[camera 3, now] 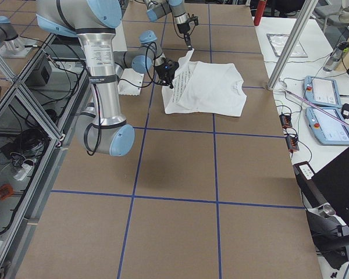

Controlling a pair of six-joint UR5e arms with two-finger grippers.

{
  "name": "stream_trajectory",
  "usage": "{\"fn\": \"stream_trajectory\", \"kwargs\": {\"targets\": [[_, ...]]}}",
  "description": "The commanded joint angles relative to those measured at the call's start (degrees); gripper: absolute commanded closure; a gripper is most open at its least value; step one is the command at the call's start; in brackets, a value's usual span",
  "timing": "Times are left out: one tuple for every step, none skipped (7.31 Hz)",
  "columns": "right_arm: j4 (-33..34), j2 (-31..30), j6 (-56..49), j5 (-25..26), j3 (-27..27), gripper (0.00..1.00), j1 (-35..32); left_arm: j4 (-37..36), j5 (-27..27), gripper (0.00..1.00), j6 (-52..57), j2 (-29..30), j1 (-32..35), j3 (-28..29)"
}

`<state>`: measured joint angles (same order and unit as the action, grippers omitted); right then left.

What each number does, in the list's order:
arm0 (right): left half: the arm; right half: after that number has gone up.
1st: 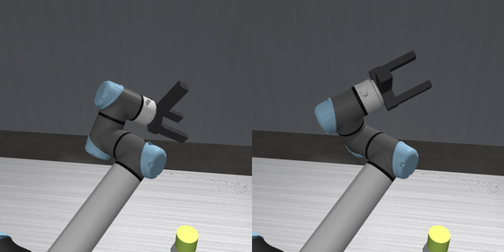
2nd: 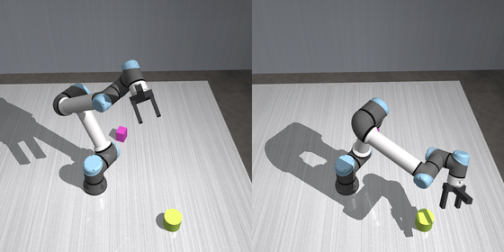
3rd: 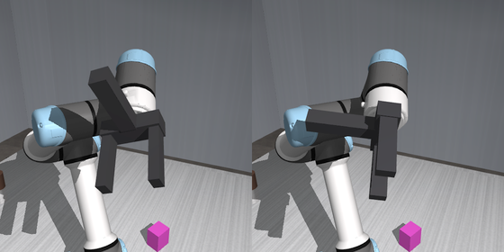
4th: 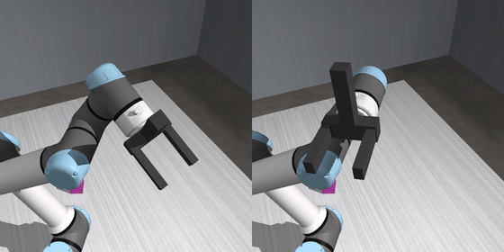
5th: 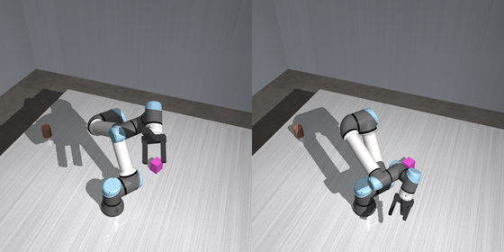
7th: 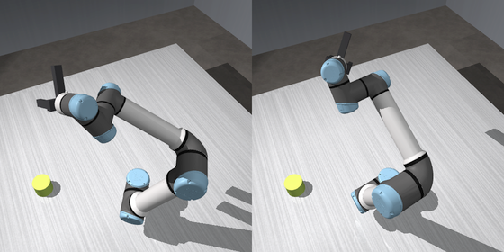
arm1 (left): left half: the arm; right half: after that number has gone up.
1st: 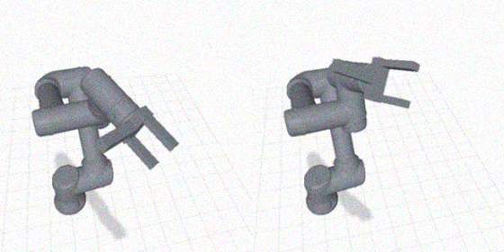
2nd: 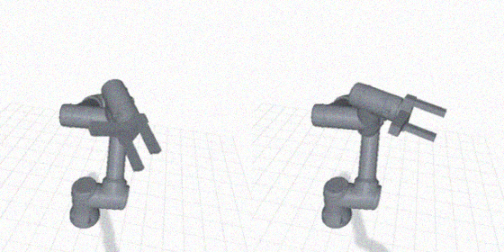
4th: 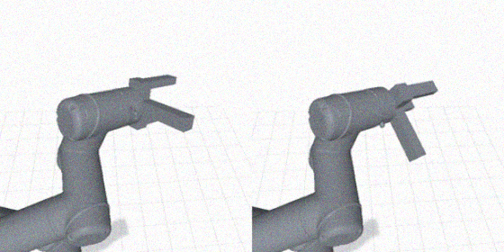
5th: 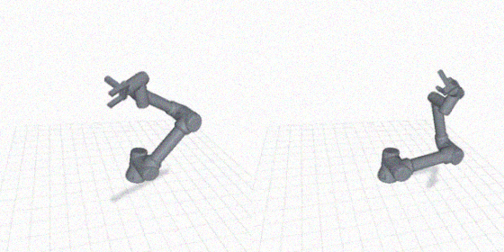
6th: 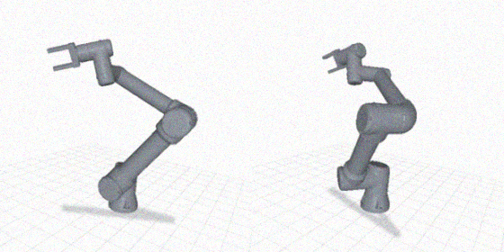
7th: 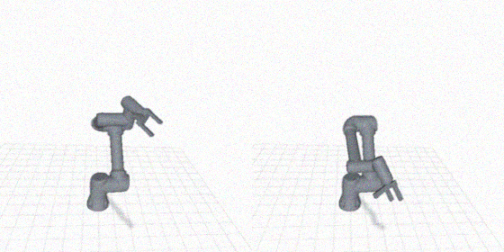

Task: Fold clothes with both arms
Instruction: 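Lift the hem with both grippers and fold it toward the collar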

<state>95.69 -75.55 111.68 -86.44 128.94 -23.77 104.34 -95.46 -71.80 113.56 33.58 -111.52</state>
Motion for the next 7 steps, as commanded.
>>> {"fn": "stream_trajectory", "kwargs": {"targets": [[0.4,8.0,-6.4,-4.6,-11.3,1.00,-10.4,4.5,-1.3,1.00,3.2,3.2,5.6,7.7],[-0.1,11.4,-10.0,-6.0,-16.6,1.00,-14.5,7.0,-1.3,1.00,3.2,5.2,7.4,11.5],[-0.2,14.6,-11.8,-6.7,-20.4,1.00,-17.2,8.8,-1.3,1.00,3.2,7.3,8.2,15.5],[-0.3,18.7,-12.3,-7.2,-25.8,1.00,-18.8,12.2,-1.3,1.00,3.2,8.4,8.8,19.5],[-2.6,22.0,-12.8,-7.2,-32.8,1.00,-19.5,16.4,-1.1,1.00,3.2,9.1,9.0,23.8],[-9.1,22.5,-12.8,-7.6,-38.1,1.00,-20.8,18.3,-1.1,1.00,3.2,11.5,10.1,28.4],[-12.3,23.1,-14.4,-8.6,-41.9,1.00,-21.8,18.6,-0.9,1.00,3.2,14.2,10.5,32.6]]}}
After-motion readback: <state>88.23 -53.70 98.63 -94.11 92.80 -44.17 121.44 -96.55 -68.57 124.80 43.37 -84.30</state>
